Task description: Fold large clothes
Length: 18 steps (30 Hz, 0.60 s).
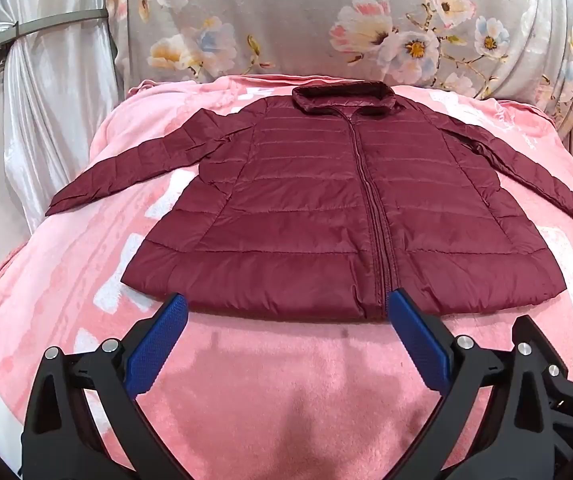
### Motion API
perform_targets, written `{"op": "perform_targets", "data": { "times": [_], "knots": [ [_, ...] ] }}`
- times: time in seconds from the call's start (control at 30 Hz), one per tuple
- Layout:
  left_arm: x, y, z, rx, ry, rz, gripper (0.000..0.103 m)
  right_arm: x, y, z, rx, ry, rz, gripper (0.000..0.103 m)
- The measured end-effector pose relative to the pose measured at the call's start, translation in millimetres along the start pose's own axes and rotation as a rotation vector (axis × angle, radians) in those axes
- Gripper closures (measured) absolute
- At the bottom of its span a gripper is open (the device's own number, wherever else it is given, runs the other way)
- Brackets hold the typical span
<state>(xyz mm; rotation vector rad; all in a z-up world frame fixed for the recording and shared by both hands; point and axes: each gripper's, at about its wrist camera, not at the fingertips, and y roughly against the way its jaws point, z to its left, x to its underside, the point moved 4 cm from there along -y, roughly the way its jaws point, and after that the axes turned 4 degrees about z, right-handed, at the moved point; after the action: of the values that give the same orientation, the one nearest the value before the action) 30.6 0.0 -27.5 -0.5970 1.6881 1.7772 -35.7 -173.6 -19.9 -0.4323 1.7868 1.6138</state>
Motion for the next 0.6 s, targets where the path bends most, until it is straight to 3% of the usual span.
{"op": "perform_targets", "data": {
  "times": [0.6],
  "knots": [
    [3.6,4.6,-0.2,-0.006,-0.009,0.007,0.005,3.2,6.7,-0.7,-0.007,-0.018,-0.005,0.011]
  ]
}}
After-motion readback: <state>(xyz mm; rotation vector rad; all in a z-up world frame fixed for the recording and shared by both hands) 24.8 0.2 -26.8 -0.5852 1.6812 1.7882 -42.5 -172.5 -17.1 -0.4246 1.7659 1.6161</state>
